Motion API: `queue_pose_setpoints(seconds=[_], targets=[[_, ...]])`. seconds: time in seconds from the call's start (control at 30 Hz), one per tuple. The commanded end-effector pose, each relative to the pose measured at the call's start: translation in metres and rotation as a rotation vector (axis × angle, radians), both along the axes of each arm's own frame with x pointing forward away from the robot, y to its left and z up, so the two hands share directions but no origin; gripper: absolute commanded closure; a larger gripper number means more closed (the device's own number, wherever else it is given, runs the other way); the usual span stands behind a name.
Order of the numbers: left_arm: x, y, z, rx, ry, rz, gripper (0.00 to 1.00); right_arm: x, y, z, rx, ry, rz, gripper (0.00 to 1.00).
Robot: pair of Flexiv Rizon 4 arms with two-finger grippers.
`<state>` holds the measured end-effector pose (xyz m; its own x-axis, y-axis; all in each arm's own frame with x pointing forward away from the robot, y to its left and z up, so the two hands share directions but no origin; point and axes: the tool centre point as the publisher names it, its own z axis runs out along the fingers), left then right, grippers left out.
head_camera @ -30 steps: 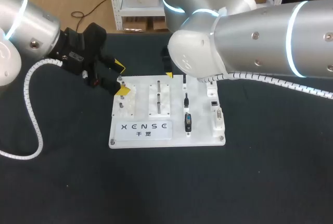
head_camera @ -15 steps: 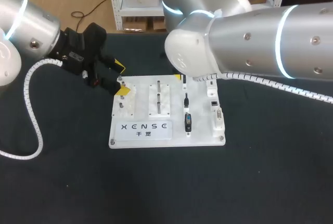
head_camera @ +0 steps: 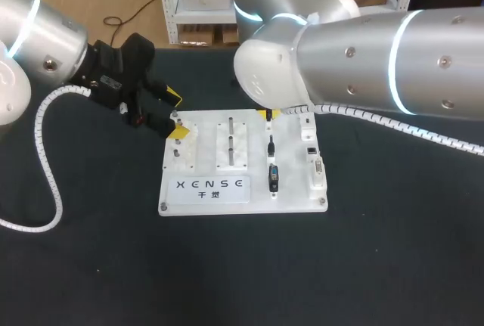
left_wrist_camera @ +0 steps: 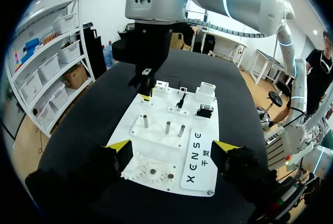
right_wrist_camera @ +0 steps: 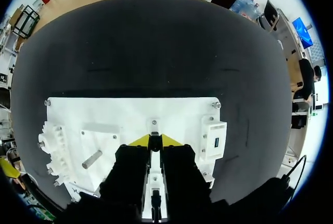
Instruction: Insert the USB connector, Ethernet cable, and multi-pin plug into their matching sockets one by one.
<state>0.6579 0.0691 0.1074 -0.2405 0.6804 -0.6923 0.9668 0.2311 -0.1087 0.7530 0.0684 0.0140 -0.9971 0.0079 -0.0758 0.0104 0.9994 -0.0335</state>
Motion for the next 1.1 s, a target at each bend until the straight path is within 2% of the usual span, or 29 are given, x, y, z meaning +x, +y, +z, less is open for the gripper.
queue_pose_setpoints(seconds=[0.03, 0.37, 0.57, 0.87, 1.1], targets=[[0.001, 0.0, 0.0, 0.004, 0.003, -0.001, 0.0, -0.002, -0.003, 0.003, 0.009, -0.028, 0.01, 1.0], [0.001, 0.0, 0.0, 0.004, 0.003, -0.001, 0.0, -0.007, -0.011, 0.035, 0.047, -0.151, 0.033, 1.0], [0.001, 0.0, 0.0, 0.004, 0.003, -0.001, 0.0, -0.01, -0.03, 0.049, 0.064, -0.186, 0.016, 1.0], [0.001, 0.0, 0.0, 0.004, 0.003, -0.001, 0.0, -0.011, -0.077, 0.036, 0.014, -0.184, -0.029, 1.0], [0.001, 0.0, 0.0, 0.004, 0.003, -0.001, 0.0, -0.013, -0.086, 0.028, 0.001, -0.166, -0.035, 1.0]])
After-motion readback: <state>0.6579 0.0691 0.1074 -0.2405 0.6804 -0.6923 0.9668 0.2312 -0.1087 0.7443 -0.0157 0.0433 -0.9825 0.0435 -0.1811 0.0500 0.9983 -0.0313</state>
